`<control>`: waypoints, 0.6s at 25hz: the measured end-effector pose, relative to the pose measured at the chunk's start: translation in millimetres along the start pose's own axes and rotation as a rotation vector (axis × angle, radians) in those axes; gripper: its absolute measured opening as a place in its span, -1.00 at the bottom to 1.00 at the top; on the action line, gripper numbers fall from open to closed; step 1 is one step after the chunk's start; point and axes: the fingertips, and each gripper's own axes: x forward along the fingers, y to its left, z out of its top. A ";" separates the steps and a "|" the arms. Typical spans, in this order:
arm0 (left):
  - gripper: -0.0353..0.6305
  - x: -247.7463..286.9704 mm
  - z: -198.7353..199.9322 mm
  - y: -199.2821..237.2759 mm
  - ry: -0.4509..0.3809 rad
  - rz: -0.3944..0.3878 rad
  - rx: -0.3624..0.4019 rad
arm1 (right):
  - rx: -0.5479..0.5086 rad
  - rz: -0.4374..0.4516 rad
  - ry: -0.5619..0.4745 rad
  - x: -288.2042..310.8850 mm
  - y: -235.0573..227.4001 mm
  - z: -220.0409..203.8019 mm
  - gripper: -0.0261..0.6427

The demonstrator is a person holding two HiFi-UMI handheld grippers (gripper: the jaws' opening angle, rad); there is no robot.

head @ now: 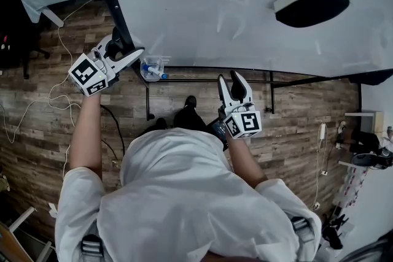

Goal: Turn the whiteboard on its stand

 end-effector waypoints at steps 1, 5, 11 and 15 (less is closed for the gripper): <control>-0.30 -0.5 0.0 0.3 -0.003 0.000 0.001 | 0.000 -0.001 0.000 0.3 -0.2 0.6 -0.43; -0.30 -1.0 -1.2 1.2 -0.003 -0.004 -0.005 | -0.012 -0.008 0.006 -3.1 -2.0 0.8 -0.44; -0.30 -1.6 -0.4 2.7 0.001 0.006 -0.001 | -0.014 -0.014 0.010 -9.4 -6.8 -1.4 -0.45; -0.31 -0.7 -2.5 0.8 0.013 0.000 -0.008 | -0.018 -0.023 0.012 -17.7 -11.3 -2.2 -0.46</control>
